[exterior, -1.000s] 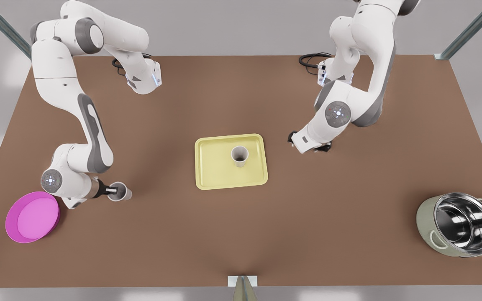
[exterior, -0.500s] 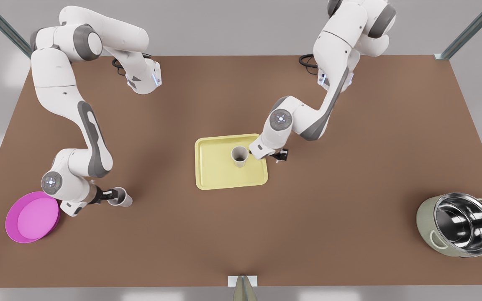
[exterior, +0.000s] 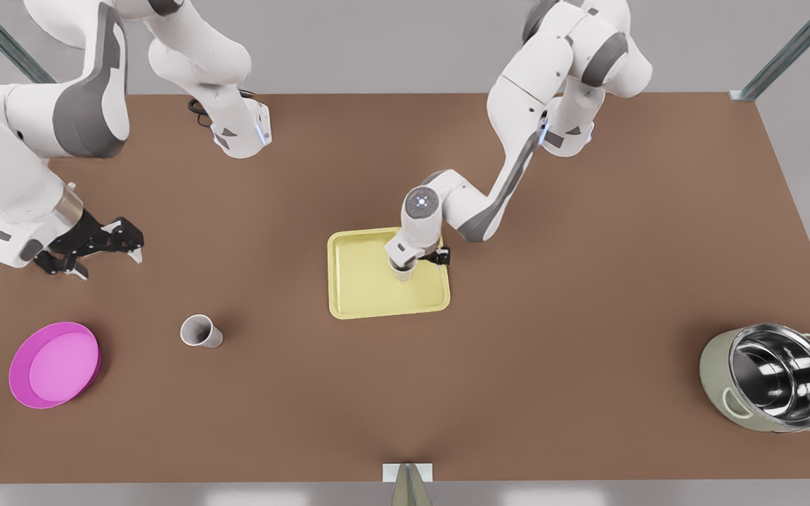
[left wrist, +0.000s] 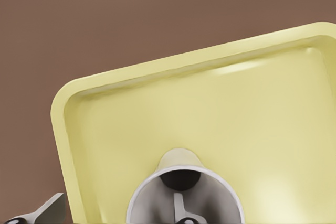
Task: Use the left arm to pick up the white IKEA cup from the tray and place it on the middle-left position; use the right arm to pick up the white IKEA cup from the tray and place it on the middle-right position
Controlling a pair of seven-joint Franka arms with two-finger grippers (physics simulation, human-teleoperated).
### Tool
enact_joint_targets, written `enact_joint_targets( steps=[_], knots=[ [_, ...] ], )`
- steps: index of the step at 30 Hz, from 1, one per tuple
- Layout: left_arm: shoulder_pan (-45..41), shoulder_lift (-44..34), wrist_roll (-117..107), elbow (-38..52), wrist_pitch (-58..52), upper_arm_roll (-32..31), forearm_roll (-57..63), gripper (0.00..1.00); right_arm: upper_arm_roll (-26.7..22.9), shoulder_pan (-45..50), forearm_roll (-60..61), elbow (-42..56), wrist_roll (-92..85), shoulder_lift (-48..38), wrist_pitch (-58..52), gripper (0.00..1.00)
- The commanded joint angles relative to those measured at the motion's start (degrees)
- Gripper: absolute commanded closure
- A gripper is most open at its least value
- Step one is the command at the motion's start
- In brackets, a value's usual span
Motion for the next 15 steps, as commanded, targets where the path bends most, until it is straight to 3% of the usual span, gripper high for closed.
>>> enact_joint_targets(
  steps=[1,3,4,6,8,13,15],
  knots=[
    [-0.2,1.0,-12.7,0.2,4.9,0.0,0.1,0.0,-3.4,1.8,-2.0,-2.9,4.2,-3.3,-8.6,0.0],
    [-0.5,1.7,-12.8,0.2,6.5,0.0,0.1,0.0,-3.9,1.1,0.0,-2.7,3.8,-2.4,-8.8,0.0],
    [-0.5,1.7,-12.8,0.3,6.5,0.1,-0.2,0.15,-3.9,0.6,0.1,-2.5,3.7,-1.7,-8.6,0.0],
    [-0.4,1.6,-13.3,0.5,6.4,0.1,-0.3,0.58,-3.9,0.8,0.0,-2.3,3.6,-1.5,-8.5,0.0],
    [-0.3,1.3,-13.7,0.6,6.4,0.2,-0.4,0.73,-3.8,0.9,0.0,-2.2,3.7,-0.8,-8.5,0.0],
    [-0.4,1.2,-15.3,1.3,6.2,0.2,-0.6,0.86,-3.8,0.6,0.0,-2.2,3.4,-0.7,-8.9,0.0],
    [-0.4,0.8,-15.3,1.4,5.7,0.2,-0.5,0.86,-3.8,0.6,0.0,-2.3,3.4,-0.7,-8.9,0.0]
  ],
)
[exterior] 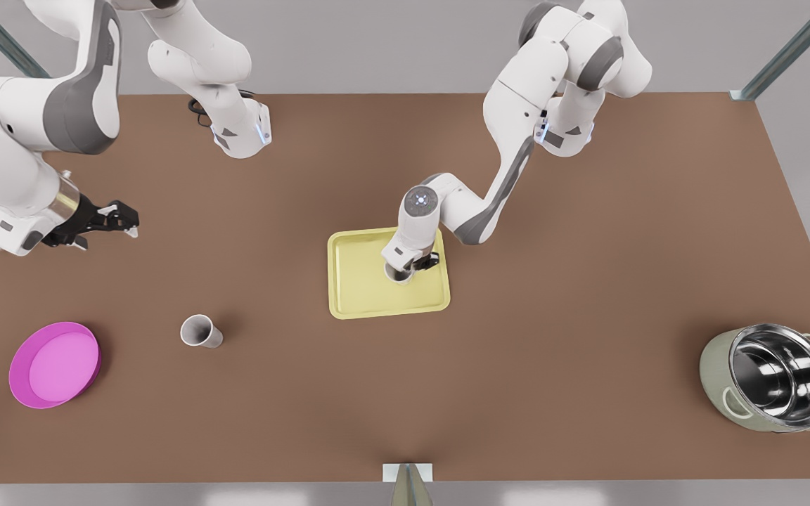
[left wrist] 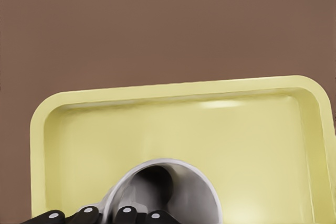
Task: Use the left arm to pick up the white IKEA cup from the tray and place it on the middle-left position; use the right arm to pick up the white IKEA cup from the tray and place it on the middle-right position
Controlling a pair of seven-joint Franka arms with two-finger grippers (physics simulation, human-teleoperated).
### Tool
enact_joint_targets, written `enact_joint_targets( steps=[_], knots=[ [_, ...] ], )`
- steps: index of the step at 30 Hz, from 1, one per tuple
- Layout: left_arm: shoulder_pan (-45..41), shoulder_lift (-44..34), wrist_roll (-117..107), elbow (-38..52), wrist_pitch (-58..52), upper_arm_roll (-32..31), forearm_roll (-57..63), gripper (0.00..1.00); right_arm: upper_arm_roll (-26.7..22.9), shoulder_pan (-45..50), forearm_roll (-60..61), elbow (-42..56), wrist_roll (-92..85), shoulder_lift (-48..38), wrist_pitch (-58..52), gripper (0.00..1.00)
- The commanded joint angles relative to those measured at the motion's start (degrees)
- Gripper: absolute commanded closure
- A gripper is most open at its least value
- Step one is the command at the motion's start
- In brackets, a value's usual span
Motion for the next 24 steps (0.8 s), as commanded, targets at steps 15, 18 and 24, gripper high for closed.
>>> enact_joint_targets(
  steps=[15,18,24],
  knots=[
    [29.3,-8.9,44.3,-3.6,-3.8,9.1,-6.5,0.86,0.1,0.1,-0.2,0.7,2.3,0.4,-0.3,0.0],
    [31.5,-5.8,47.2,-3.2,2.6,9.1,-6.3,0.86,0.2,0.1,-0.3,0.8,2.1,0.4,-0.3,0.0],
    [32.3,-2.0,48.2,-1.8,10.3,9.2,-5.9,0.86,0.4,0.3,-0.4,0.9,3.2,1.2,-0.3,0.0]
  ],
)
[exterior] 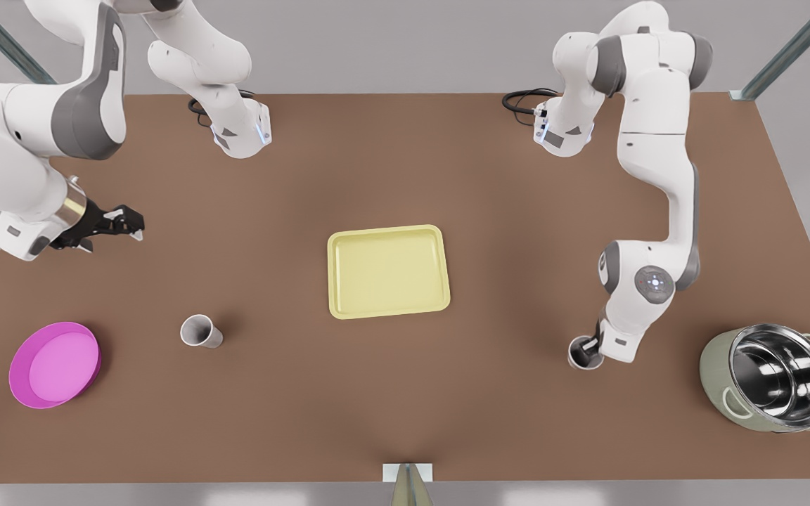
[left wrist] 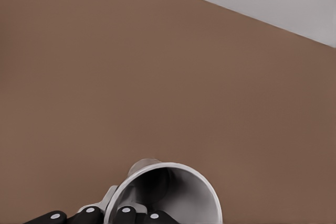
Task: Use the left arm to pick up the white IKEA cup from the tray and place it on the middle-left position; use the right arm to pick up the white IKEA cup from the tray and place it on the middle-right position
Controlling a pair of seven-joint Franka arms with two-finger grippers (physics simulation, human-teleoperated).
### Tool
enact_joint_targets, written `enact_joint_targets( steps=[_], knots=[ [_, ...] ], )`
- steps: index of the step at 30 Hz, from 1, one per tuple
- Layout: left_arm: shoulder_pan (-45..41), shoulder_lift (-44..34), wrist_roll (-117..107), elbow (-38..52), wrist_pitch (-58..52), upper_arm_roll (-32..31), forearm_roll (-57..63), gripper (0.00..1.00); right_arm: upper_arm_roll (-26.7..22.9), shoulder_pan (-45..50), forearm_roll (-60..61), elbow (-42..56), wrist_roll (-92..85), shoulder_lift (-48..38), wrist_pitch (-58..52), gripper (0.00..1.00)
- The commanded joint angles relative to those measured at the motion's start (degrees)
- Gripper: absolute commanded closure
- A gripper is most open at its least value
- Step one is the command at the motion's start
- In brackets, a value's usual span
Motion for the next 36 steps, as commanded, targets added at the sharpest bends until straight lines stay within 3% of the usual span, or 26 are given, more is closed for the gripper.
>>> enact_joint_targets(
  steps=[1,10,11,12,22,25,28,31,33,36],
  knots=[
    [0.1,1.0,24.3,0.0,6.3,0.0,-0.8,0.85,0.0,0.0,0.1,0.0,1.5,0.0,0.0,0.0],
    [0.0,2.8,24.3,-0.1,6.4,-0.1,-1.1,0.85,0.0,0.0,0.0,0.0,1.6,0.0,0.0,0.0],
    [0.0,2.9,24.3,0.0,6.3,-0.1,-1.1,0.81,0.0,0.0,0.0,0.0,1.6,0.0,0.0,0.0],
    [0.1,2.9,24.3,0.1,6.4,-0.1,-1.0,0.0,-0.1,0.0,0.0,0.0,1.6,0.0,0.0,0.0],
    [0.3,2.0,25.3,1.9,5.5,0.0,-0.8,0.0,-0.2,-0.2,-0.1,1.0,1.6,0.4,0.1,0.0],
    [0.2,-1.0,27.3,11.7,-9.0,2.5,7.2,0.0,-0.2,-0.2,-0.2,1.4,1.6,0.5,0.2,0.0],
    [-2.1,-5.1,27.1,24.6,-37.3,1.9,9.8,0.0,-0.3,-0.2,-0.2,2.4,1.6,1.1,0.2,0.0],
    [-2.4,-16.4,29.0,22.9,-55.8,2.0,2.3,0.0,-0.3,-0.2,-0.2,2.5,1.6,1.2,0.2,0.0],
    [-2.7,-22.1,28.7,18.0,-55.5,1.8,2.8,0.0,-0.3,-0.2,-0.2,2.5,1.6,1.2,0.2,0.0],
    [-3.0,-20.0,28.5,17.8,-52.0,1.7,3.1,0.0,-0.2,-0.2,-0.2,2.8,1.6,1.6,0.2,0.0]
  ],
)
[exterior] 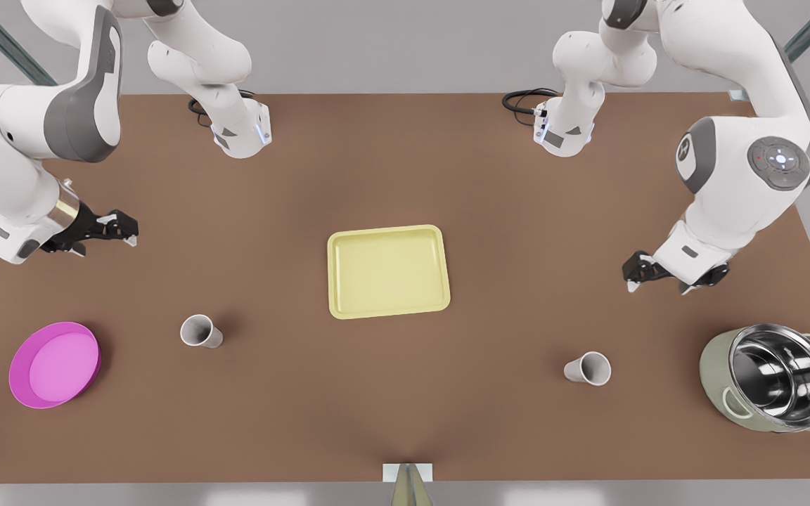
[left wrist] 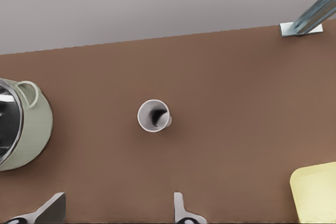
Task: Use the left arm to pick up the white IKEA cup from the tray and place it on the middle-left position; use the right arm to pick up the white IKEA cup from the tray and place it on the middle-right position
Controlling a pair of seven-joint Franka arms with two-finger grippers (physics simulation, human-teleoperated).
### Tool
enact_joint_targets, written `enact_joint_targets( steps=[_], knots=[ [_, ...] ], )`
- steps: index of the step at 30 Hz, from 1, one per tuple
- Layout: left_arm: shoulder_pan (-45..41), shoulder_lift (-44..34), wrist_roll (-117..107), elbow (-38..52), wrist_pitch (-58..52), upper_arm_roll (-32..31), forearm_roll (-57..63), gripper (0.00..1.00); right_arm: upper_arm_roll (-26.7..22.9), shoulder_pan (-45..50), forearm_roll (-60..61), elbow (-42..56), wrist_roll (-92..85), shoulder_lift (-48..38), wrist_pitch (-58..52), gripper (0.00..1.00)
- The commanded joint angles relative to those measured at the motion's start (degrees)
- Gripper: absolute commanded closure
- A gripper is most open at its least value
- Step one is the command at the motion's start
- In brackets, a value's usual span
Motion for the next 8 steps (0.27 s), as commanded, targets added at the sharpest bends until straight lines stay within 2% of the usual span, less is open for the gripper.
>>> enact_joint_targets(
  steps=[1,8],
  knots=[
    [-0.2,0.2,4.2,0.0,-9.7,0.0,-0.3,0.0,0.0,0.0,0.0,0.7,0.2,0.3,0.0,0.0],
    [-0.2,0.6,4.2,-0.1,-9.7,0.0,-0.2,0.0,0.1,0.0,-0.1,1.9,1.8,1.2,0.0,0.0]
  ],
)
